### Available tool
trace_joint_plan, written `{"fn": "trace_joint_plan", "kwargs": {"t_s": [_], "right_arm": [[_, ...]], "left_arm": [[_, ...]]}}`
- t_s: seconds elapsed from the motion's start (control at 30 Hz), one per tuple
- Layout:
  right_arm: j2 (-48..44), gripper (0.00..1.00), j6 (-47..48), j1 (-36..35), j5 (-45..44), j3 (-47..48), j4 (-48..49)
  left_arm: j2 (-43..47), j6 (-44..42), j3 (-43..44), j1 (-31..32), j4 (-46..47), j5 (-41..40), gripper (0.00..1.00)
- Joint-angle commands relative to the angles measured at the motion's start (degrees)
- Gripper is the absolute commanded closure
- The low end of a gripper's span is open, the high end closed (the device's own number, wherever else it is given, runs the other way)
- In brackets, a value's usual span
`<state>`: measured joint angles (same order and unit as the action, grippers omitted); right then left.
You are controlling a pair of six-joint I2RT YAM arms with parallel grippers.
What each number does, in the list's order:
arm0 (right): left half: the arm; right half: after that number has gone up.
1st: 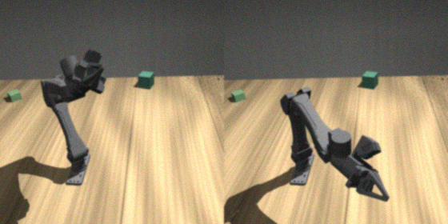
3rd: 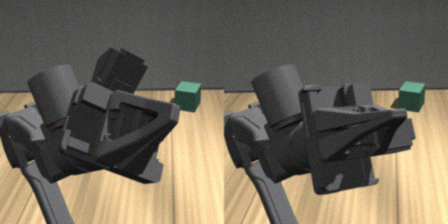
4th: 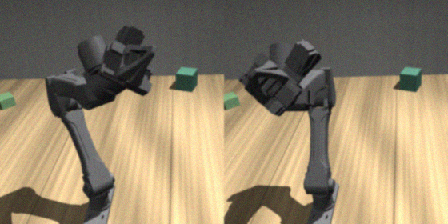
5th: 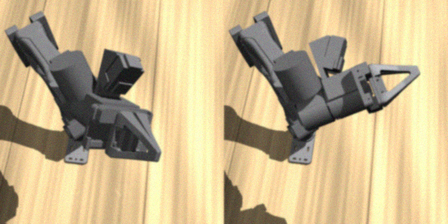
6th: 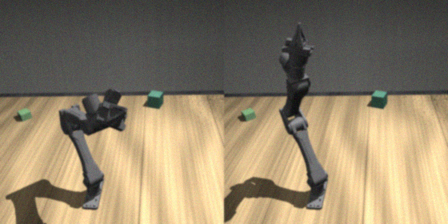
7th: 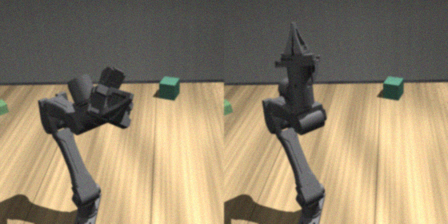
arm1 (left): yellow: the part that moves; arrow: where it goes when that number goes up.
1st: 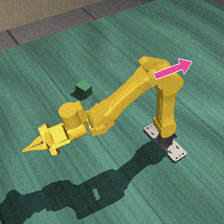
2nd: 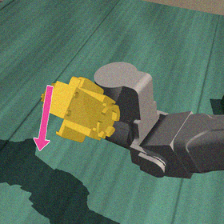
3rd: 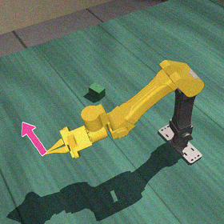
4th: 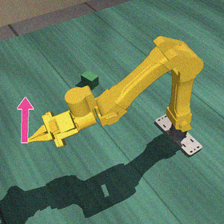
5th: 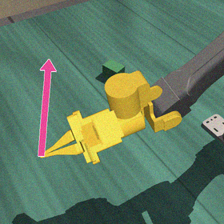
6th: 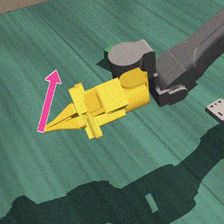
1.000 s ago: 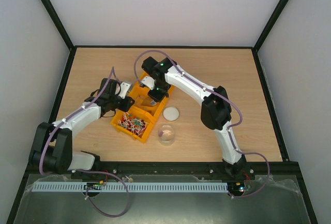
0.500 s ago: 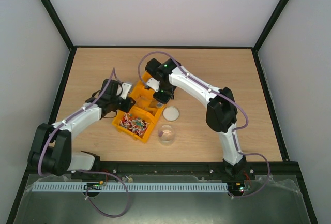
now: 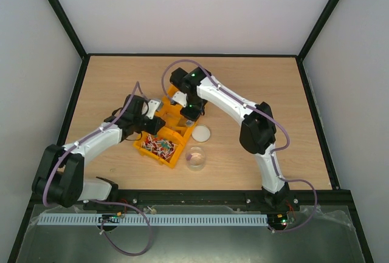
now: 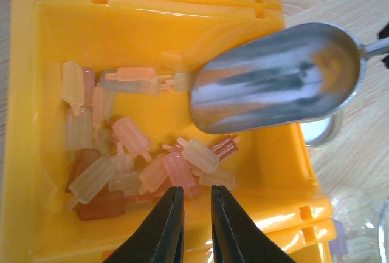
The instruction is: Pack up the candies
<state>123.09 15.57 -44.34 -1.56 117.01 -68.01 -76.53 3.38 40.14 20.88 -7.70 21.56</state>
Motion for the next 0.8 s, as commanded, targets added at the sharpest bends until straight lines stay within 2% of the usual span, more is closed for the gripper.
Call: {"fn": "trace_joint_plan", "kwargs": {"t_s": [0.0,0.07,0.17,0.27,0.33,0.5,0.77], "right_arm": [[2.06,0.99,1.80,1.95,-3.90,2.57,-5.56],[1.04,0.99,2.61,2.24,-4.37,2.47,-5.71],[-1.51,0.99,2.71,2.18,-3.81,0.75,-5.76],[-3.57,0.99,2.33,1.99,-3.45,-0.70,-5.73],[-4.43,0.99,2.03,1.82,-3.70,-0.92,-5.73],[-5.40,0.99,1.88,0.87,-5.22,-1.42,-5.82],[-4.90,0.99,1.73,-0.54,-6.15,-5.61,-5.82]], "left_arm": [[2.11,0.80,-0.85,-2.53,0.24,6.50,0.85],[2.96,0.62,-0.34,-4.31,-0.25,5.91,0.81],[4.89,-0.42,0.54,-6.43,-0.12,4.02,0.68],[5.79,-2.24,1.19,-6.37,0.39,-0.48,0.57],[4.32,-3.08,1.44,-6.35,0.10,-3.29,0.53],[-1.31,-3.48,2.33,-5.84,0.23,-6.72,0.53],[-3.47,-2.90,2.51,-1.93,1.08,-6.46,0.63]]}}
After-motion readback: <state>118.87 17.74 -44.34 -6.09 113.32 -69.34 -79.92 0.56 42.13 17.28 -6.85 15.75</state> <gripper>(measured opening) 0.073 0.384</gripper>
